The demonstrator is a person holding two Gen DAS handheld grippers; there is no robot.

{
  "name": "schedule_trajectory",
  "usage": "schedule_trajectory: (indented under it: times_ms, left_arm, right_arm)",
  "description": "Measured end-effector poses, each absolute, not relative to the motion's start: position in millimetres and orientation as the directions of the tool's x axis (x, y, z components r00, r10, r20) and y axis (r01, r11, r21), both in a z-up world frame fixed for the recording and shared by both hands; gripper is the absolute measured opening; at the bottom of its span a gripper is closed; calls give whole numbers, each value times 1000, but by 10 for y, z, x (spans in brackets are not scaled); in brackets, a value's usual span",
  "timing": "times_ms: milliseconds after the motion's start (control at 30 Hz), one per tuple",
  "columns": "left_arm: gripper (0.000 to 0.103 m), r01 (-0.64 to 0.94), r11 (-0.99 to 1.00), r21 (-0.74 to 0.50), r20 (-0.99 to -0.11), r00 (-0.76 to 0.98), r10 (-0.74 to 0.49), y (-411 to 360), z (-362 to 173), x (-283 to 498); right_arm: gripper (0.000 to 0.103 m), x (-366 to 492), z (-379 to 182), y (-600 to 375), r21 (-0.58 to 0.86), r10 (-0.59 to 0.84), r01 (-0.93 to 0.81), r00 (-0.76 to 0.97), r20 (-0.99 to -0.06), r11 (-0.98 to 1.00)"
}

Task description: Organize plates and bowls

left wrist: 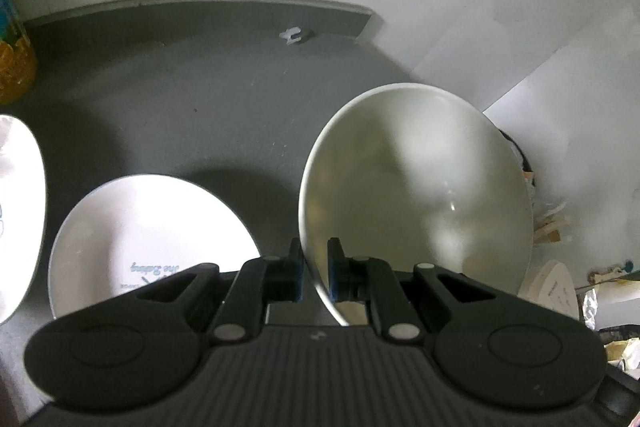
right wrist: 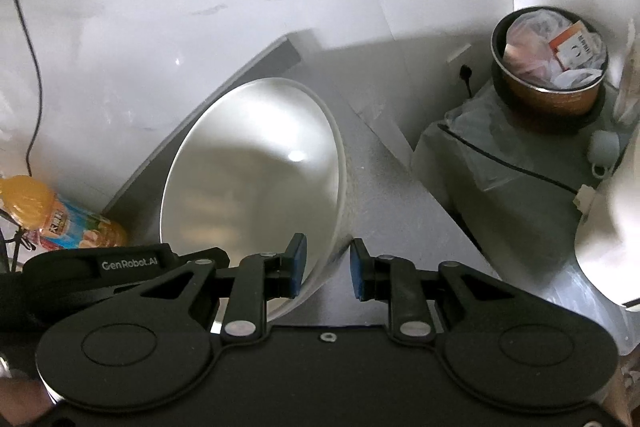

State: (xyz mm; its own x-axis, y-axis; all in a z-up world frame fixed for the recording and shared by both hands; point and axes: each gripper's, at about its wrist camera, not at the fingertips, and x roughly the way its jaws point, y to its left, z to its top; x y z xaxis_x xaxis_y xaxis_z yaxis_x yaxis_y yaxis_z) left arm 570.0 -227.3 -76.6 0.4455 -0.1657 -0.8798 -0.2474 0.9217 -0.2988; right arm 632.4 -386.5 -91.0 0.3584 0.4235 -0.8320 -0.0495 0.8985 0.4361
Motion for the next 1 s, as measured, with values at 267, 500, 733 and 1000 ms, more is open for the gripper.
schedule_trajectory:
  times_ms: [267, 500, 733, 1000]
  left_arm:
    - [10, -195, 926, -322, -858, 474, -199, -2175, -561, 5331]
    - [10, -117, 944, -308, -838, 502, -211, -2141, -369, 4986]
    - [10, -74, 949, -306, -829, 511, -227, -2152, -285, 4738]
    - [10, -57, 950, -309, -826, 510, -238, -2129, -221, 4404]
  right_arm:
    - [23, 5928, -616, -3832, 427, 401, -36, 423, -813, 903]
    - [23, 5473, -405, -3847, 431, 387, -19, 475, -790, 902]
    - [23, 5127, -259, -3838, 434, 369, 14, 503, -782, 901]
    - [23, 4796, -132, -3803, 426, 352, 28, 517, -780, 904]
